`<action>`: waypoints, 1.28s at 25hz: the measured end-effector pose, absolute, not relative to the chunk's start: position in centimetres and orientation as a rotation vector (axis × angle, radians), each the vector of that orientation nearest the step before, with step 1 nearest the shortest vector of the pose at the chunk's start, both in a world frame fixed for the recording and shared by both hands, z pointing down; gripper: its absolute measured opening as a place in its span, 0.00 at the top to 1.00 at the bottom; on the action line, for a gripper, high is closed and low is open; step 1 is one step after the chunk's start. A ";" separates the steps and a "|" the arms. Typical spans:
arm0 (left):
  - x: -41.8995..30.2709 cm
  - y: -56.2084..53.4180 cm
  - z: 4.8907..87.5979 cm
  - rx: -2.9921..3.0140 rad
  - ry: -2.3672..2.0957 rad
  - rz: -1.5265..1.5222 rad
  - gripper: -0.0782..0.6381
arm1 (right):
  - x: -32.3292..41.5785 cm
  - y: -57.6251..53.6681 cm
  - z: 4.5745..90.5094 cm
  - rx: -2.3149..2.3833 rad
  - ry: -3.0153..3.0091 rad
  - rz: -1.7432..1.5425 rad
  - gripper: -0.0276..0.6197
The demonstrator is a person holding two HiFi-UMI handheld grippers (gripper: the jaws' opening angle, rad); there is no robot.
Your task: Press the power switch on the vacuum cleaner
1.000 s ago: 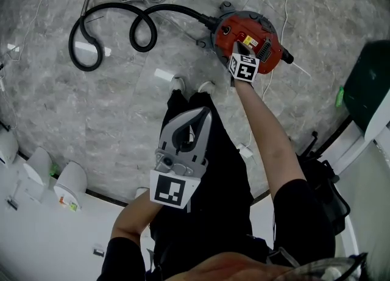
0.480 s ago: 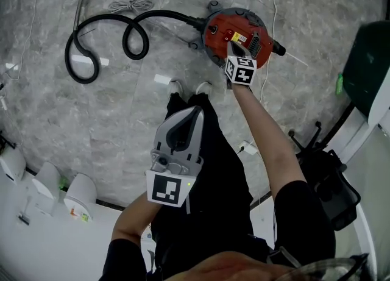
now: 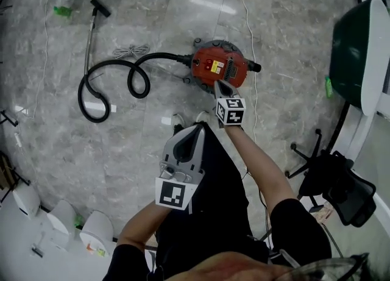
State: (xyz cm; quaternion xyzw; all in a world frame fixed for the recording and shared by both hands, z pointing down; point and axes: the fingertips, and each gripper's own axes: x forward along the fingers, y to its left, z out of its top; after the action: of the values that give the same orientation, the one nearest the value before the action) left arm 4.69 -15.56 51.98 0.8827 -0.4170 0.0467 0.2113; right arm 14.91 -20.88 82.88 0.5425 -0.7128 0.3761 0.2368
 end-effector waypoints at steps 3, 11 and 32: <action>5.2 -14.3 49.1 2.499 -1.113 0.122 0.87 | 14.8 -19.7 74.7 1.596 -2.037 0.988 0.93; 5.9 -13.3 42.1 2.576 -1.096 -0.005 0.87 | 13.9 -14.2 56.1 1.781 -2.194 0.915 0.93; 0.7 -7.8 29.4 2.732 -1.105 -0.257 0.87 | 6.8 -6.3 31.5 1.890 -2.456 0.223 0.93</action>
State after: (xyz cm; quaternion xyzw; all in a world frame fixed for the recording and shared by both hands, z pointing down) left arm 0.71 -7.84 29.35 0.9196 -0.3721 -0.0864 0.0917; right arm 6.76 -6.31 31.55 0.6082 -0.7904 0.0718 0.0172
